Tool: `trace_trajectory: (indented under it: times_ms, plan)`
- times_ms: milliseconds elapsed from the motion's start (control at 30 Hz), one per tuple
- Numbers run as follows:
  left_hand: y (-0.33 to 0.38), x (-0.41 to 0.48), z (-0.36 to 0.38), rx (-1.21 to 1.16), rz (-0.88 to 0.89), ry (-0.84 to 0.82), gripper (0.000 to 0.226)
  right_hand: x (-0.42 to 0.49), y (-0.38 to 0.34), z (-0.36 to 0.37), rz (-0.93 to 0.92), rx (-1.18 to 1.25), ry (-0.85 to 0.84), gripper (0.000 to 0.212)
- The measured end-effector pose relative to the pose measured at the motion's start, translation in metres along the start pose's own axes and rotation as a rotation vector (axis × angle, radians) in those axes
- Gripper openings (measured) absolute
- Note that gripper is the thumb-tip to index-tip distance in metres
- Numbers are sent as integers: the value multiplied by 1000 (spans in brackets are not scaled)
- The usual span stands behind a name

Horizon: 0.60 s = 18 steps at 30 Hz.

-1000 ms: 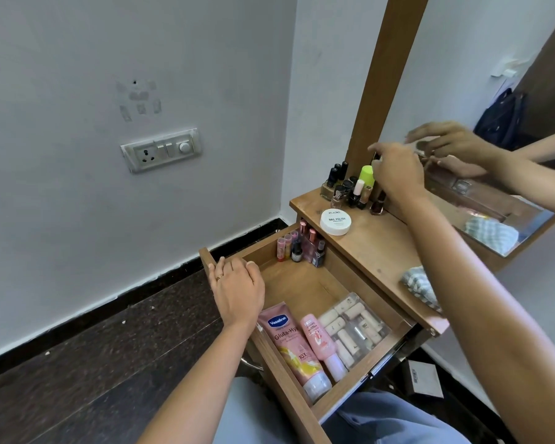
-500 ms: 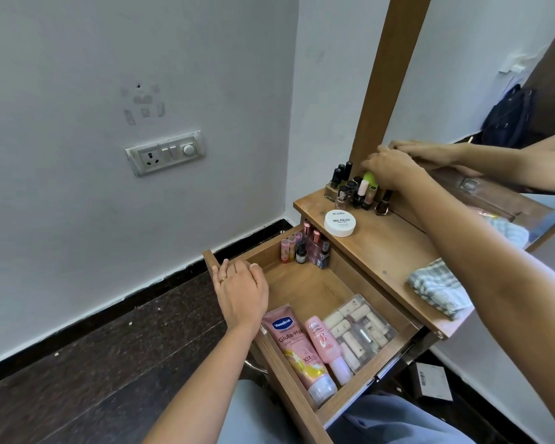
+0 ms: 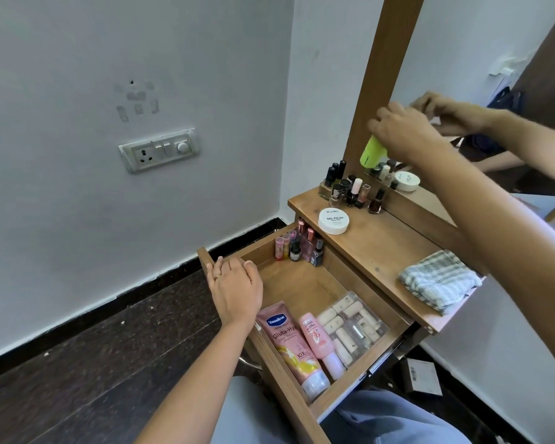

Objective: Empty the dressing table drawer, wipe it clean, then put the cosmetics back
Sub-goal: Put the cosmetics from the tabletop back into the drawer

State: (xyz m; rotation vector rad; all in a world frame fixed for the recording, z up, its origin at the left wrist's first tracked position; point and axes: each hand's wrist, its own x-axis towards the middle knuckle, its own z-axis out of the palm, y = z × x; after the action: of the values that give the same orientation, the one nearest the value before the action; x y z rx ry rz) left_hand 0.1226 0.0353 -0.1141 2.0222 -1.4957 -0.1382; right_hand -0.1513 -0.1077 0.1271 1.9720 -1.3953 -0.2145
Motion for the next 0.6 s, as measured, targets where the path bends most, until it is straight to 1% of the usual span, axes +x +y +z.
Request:
trace_trajectory:
  times_ms: [100, 167, 233, 300, 367, 433, 533, 600]
  plan:
    - [1, 0, -1, -5, -1, 0, 56, -19, -1, -30, 62, 105, 70, 37]
    - [1, 0, -1, -6, -2, -4, 56, -38, -14, -49, 67, 242, 55, 38]
    - [0, 0, -2, -4, -4, -10, 56, -60, -38, -64, 14, 385, -56, 39]
    - [0, -1, -2, -4, -4, -12, 51, -81, -69, -65, -89, 459, -167, 40]
    - [1, -1, -2, -13, -5, -12, 45, -95, -102, -54, -198, 451, -262, 40]
    - [1, -1, -1, -21, -10, -9, 45, -102, -132, -33, -255, 365, -350, 39]
    - [2, 0, -1, -18, -18, 0, 54, -105, -166, 2, -312, 193, -369, 38]
    - [2, -1, -1, -9, -13, 4, 56, -103, -179, 19, -329, 156, -376, 39]
